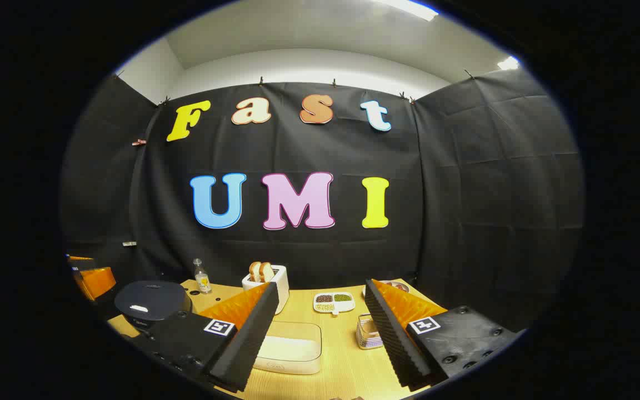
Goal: Close the left gripper, press the button to open the rice cooker; take a wooden spoon from the chopstick holder with the right hand, scoop a spoonful of rice and pour it into the rice cooker, then put the wooden spoon back into the chopstick holder.
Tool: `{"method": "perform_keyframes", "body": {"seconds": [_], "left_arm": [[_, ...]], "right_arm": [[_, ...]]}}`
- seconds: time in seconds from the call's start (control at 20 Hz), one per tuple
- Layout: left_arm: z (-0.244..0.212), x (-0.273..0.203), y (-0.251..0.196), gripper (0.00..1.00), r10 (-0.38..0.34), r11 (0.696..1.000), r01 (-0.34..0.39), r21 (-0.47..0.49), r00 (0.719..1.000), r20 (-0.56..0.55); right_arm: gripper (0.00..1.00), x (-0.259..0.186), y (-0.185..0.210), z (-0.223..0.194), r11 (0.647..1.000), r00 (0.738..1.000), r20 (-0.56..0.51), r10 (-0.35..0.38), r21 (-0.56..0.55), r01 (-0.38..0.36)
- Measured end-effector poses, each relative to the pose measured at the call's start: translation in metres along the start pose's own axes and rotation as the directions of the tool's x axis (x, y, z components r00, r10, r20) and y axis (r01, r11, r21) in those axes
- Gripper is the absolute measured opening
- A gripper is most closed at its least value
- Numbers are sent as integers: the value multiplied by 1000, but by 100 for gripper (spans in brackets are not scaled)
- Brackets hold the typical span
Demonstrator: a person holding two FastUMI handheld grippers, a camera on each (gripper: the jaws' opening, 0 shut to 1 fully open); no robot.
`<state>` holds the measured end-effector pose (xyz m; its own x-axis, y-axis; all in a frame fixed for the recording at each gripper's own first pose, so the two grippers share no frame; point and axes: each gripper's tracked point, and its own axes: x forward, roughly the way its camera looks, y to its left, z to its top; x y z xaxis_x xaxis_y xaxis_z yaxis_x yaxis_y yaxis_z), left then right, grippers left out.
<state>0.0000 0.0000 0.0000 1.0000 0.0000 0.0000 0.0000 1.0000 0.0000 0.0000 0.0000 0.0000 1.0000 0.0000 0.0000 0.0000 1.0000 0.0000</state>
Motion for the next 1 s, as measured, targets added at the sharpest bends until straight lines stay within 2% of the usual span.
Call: {"method": "perform_keyframes", "body": {"seconds": [0.3,1.0], "left_arm": [[19,5,-2,98,-26,1000,26,5,998,50],[19,29,-16,98,-99,995,99,-16,995,23]], "right_arm": [[98,5,4,15,1000,1000,21,6,-20,-5],[98,2,-8,14,999,999,18,-37,1,37]]}}
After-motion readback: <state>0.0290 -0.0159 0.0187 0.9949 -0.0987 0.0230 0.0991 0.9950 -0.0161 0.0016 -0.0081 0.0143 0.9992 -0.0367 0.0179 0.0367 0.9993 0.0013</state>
